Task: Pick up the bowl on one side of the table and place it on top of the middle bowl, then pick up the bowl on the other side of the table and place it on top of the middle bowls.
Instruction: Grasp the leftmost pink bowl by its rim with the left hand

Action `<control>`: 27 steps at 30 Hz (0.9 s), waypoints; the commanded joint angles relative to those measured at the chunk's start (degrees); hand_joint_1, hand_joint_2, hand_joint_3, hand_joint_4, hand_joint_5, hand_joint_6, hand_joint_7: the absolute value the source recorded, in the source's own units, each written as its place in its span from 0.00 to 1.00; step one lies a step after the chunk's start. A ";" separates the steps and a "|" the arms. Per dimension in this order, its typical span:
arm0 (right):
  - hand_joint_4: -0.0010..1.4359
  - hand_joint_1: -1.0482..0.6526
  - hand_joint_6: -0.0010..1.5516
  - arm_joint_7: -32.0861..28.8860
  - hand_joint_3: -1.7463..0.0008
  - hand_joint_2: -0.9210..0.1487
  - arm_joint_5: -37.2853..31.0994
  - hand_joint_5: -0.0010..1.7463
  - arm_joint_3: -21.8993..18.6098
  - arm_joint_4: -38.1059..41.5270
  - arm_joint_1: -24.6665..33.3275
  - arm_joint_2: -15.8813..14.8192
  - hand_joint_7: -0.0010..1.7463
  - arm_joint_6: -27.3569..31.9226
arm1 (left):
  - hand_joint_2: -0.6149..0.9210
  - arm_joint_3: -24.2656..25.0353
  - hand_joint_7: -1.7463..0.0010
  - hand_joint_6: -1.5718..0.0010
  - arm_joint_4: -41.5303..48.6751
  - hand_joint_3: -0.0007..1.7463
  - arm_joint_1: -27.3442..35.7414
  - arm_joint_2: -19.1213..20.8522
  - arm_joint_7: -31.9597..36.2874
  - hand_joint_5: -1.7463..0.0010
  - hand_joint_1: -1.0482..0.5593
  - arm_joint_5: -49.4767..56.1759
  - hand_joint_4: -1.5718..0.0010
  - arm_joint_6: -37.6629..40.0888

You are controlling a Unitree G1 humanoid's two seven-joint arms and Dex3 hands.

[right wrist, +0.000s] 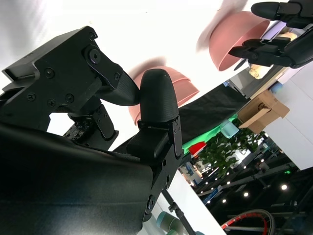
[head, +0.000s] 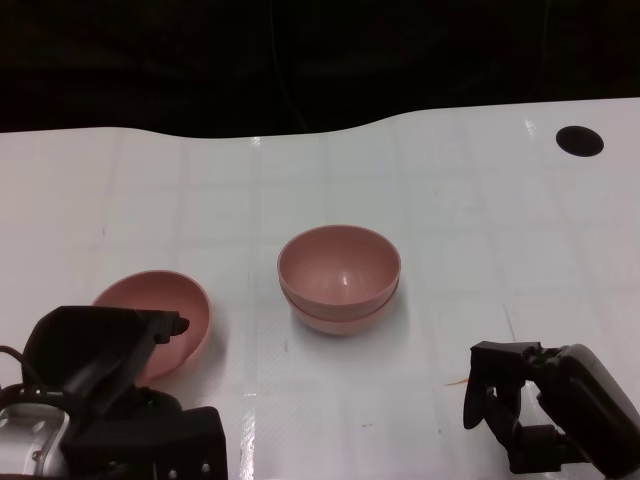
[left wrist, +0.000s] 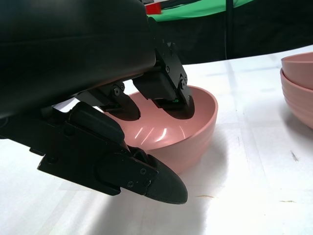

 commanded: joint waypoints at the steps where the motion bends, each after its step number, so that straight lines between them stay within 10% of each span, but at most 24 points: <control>1: 0.61 0.54 0.45 -0.01 0.23 0.43 0.44 1.00 0.01 -0.78 0.47 -0.58 0.94 0.34 | 1.00 -0.32 1.00 0.53 2.08 0.01 -0.65 1.17 1.55 1.00 0.16 -0.50 0.56 -0.32; 27: 0.61 0.56 0.45 0.54 0.22 0.46 0.67 1.00 0.16 -1.68 0.79 -0.64 0.95 1.10 | 1.00 -3.99 1.00 0.53 12.35 0.01 -4.75 -0.24 6.67 1.00 0.19 -3.27 0.55 -1.56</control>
